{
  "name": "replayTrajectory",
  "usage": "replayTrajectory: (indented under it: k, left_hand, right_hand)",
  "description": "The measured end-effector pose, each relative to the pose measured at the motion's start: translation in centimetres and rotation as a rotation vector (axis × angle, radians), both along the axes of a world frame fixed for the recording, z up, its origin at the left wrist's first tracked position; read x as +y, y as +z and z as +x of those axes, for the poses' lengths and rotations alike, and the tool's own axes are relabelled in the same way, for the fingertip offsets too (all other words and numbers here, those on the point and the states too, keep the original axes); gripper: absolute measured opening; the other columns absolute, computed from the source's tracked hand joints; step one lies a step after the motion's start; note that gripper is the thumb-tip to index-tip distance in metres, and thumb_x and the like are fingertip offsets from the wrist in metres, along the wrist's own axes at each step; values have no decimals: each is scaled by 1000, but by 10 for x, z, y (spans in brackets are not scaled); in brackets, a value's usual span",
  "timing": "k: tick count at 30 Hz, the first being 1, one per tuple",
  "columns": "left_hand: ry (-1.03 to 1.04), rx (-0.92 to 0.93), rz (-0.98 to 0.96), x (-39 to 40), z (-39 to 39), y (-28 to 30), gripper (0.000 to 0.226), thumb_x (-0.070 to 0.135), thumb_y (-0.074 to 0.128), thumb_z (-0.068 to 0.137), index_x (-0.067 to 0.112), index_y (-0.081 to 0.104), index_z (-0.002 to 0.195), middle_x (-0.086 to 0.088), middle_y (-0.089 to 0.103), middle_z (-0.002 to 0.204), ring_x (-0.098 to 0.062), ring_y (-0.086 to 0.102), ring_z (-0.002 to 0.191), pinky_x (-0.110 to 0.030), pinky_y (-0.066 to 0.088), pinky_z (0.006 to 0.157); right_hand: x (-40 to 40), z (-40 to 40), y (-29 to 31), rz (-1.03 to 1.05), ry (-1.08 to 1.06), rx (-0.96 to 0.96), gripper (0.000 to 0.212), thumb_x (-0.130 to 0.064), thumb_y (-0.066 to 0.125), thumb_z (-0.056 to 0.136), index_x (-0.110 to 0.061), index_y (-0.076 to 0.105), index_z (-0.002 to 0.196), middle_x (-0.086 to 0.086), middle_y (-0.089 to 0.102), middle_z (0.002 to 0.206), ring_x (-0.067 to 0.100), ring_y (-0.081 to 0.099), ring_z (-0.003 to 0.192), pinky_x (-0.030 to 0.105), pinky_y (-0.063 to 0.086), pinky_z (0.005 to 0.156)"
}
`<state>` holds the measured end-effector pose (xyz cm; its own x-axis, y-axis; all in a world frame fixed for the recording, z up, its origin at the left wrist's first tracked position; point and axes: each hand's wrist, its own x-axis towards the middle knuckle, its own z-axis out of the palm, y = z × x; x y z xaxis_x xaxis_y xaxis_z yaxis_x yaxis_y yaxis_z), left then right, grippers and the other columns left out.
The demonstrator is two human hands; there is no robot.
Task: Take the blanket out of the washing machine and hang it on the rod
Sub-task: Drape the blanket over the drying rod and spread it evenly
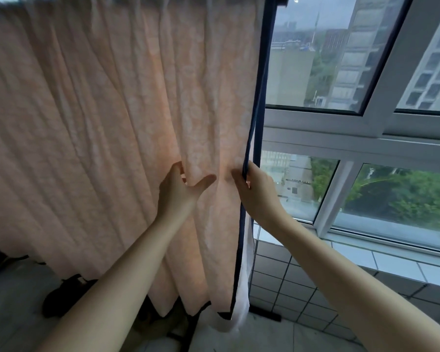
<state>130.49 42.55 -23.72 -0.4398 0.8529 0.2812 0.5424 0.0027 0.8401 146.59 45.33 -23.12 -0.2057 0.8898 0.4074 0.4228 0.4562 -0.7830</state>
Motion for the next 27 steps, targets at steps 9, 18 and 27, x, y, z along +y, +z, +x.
replayTrajectory:
  k: [9, 18, 27]
  left_hand:
    - [156, 287, 118, 3, -3, -26, 31, 29, 69, 84, 5, 61, 67, -8, 63, 64, -26, 56, 59, -31, 41, 55]
    - [128, 420, -2, -13, 4, -91, 38, 28, 75, 79, 8, 52, 56, -2, 45, 54, -19, 40, 52, -27, 23, 54]
    - [78, 404, -167, -16, 13, -129, 35, 35, 71, 83, 18, 52, 60, 4, 48, 56, -18, 47, 52, -26, 24, 48]
  right_hand:
    - [7, 15, -31, 123, -61, -154, 36, -17, 42, 101, -12, 38, 66, -4, 36, 52, 13, 30, 47, 29, 23, 48]
    - [11, 28, -77, 13, -123, -293, 41, -17, 41, 102, -18, 30, 62, -6, 33, 53, 9, 30, 49, 24, 21, 46]
    - [9, 37, -119, -153, -145, -354, 44, -19, 40, 102, -26, 30, 60, -6, 38, 54, 12, 37, 49, 26, 24, 46]
